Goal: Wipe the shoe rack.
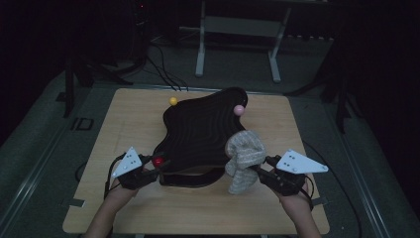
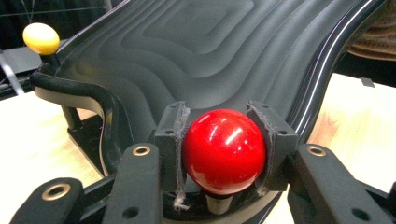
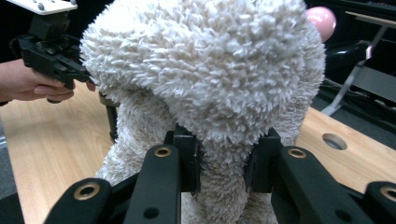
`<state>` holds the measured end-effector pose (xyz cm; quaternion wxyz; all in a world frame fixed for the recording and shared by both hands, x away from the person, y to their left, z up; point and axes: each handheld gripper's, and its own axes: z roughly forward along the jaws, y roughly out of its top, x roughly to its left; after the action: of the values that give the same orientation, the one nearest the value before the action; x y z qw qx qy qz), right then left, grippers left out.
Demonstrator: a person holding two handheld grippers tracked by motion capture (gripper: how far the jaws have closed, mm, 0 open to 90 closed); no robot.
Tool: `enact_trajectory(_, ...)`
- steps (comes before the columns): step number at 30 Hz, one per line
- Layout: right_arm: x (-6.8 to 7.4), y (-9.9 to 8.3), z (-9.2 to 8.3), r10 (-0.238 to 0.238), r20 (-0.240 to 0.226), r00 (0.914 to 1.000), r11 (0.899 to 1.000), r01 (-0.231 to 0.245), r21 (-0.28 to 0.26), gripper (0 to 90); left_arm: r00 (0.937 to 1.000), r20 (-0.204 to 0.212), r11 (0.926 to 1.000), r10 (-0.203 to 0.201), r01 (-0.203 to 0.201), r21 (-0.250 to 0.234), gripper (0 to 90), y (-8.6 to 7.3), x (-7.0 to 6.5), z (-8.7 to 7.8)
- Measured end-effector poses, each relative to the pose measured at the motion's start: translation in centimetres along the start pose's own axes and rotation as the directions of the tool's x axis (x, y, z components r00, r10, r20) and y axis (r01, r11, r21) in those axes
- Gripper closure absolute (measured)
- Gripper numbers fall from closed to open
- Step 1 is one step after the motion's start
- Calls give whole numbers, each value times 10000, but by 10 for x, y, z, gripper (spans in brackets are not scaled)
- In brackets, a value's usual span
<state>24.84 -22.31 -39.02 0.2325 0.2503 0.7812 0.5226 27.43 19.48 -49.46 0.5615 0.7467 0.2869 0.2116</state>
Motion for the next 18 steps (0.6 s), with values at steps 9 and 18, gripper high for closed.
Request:
enact_trajectory(9,12,-5,1,-240,-215,9995,9994,245,234,707,10000,35,10000,-22,22,-53,593,0,3,0)
enact_trajectory(18,20,-6,10,-581,-372,9976,9975,595,381,707,9999,98,9999,-103,104,-101,594,-1,5,1)
